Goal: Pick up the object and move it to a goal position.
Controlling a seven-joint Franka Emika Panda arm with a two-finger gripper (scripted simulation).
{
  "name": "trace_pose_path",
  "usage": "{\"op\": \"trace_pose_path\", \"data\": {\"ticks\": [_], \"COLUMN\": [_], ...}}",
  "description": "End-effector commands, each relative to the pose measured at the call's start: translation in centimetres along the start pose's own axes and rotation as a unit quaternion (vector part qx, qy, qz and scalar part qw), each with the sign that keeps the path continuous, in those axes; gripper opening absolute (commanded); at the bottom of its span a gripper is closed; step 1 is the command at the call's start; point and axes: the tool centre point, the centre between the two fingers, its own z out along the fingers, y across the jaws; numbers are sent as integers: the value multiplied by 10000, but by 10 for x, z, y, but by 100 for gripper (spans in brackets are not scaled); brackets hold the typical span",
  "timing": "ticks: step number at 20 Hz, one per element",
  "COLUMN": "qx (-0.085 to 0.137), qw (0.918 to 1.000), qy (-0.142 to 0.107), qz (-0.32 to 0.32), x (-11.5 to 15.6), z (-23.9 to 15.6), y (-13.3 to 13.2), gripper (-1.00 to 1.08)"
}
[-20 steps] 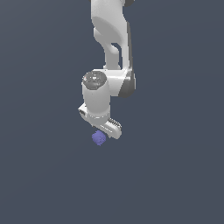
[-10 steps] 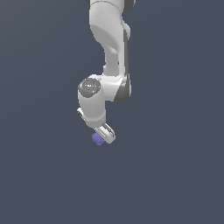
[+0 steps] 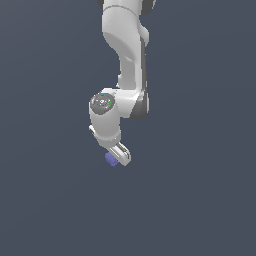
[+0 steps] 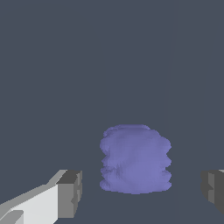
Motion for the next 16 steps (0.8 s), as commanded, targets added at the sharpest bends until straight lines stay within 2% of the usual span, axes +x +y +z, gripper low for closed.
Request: {"op": "trace_pose_path", "data": {"ticks": [1, 6, 11, 12, 16], "qx": [-5, -5, -5, -5, -5], "qw": [10000, 10000, 10000, 10000, 10000], "qy": [-5, -6, -6, -6, -6], "qz": [7, 20, 23, 23, 23], "x": [-1, -1, 0, 0, 0], "z": [11, 36, 42, 42, 42], "y": [1, 1, 0, 0, 0], "gripper": [100, 100, 100, -100, -100]}}
